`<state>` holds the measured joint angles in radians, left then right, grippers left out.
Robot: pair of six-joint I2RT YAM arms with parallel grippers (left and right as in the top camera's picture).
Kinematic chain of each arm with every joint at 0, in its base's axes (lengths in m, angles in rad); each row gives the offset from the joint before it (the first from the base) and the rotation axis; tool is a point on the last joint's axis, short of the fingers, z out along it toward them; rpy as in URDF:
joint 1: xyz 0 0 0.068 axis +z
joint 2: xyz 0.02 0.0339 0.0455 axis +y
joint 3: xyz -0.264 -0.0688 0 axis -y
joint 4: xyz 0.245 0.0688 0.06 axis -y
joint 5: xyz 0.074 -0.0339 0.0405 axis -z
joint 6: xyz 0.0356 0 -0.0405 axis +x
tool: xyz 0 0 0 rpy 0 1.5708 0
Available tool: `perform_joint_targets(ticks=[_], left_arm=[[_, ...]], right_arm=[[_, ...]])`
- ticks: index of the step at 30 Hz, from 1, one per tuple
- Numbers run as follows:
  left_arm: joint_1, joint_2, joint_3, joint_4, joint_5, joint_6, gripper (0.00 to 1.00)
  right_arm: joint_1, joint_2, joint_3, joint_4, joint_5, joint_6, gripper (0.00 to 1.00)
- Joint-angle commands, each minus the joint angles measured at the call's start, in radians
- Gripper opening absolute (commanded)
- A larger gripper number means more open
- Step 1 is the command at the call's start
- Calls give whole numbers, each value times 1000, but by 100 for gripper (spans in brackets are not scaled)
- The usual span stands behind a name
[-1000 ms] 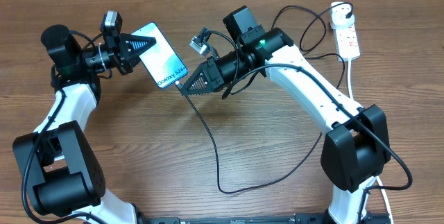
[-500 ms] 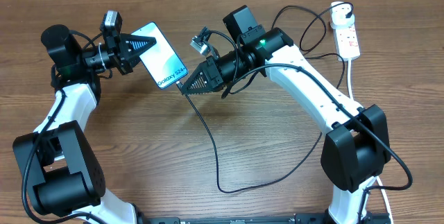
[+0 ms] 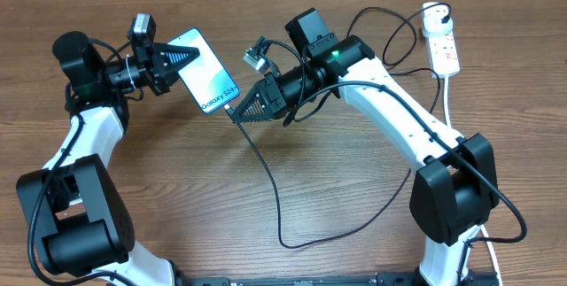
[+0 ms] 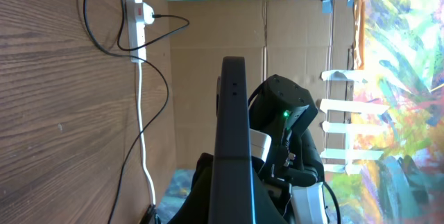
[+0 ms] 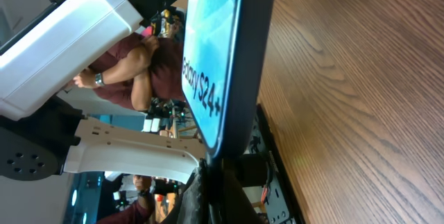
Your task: Plug charger to phone and switch on socket
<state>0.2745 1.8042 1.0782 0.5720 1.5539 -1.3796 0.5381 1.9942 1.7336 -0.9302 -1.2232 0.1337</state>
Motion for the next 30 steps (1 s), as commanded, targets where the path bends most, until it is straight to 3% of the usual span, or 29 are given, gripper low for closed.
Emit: perform_joint_targets(ticks=[1,30], left_arm=[[-4,2,17,8,26,20,4],[-5,2,17,8,26,30,4]], right_arm=[[0,-36,28,5,-28,-10,3],[0,-36,28,15,-8,5,3]])
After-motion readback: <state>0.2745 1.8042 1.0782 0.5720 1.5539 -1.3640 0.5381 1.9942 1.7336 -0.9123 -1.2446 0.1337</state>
